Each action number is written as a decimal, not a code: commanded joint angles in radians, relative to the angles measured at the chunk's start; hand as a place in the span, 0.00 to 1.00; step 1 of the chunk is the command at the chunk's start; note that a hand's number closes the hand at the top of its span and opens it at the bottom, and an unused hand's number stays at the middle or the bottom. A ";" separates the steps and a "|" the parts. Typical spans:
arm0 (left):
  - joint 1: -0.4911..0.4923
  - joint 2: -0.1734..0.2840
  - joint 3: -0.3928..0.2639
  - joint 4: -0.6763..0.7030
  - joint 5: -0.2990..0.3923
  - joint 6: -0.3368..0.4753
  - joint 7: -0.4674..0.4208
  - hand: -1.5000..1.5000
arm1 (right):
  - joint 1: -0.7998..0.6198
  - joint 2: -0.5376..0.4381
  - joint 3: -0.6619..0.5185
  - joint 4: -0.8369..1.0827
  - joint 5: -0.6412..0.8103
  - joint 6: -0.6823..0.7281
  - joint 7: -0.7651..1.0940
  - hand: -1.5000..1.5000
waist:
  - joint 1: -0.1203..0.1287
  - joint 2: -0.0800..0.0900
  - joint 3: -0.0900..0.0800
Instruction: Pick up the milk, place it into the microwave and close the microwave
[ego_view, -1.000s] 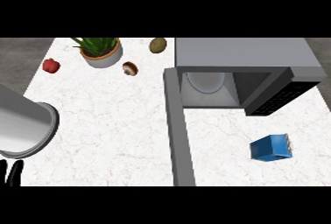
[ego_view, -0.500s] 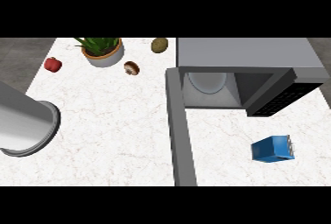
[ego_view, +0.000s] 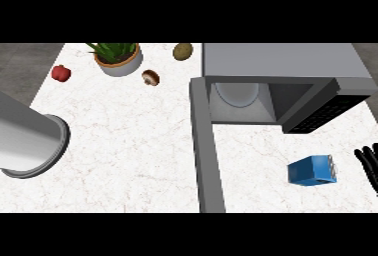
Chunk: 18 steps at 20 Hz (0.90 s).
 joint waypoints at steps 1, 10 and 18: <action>0.073 0.004 0.032 0.023 0.048 -0.062 -0.095 0.00 | -0.018 0.001 0.002 0.103 0.096 -0.013 -0.102 0.00 | 0.000 -0.001 0.000; 0.182 -0.014 0.027 -0.026 0.048 -0.117 -0.138 0.00 | -0.136 0.012 -0.019 0.339 0.222 -0.164 -0.196 0.00 | 0.000 0.000 0.001; 0.121 -0.019 0.051 0.014 0.050 -0.123 -0.094 0.00 | -0.291 -0.107 -0.063 0.671 0.280 -0.193 -0.342 0.00 | -0.006 0.004 0.001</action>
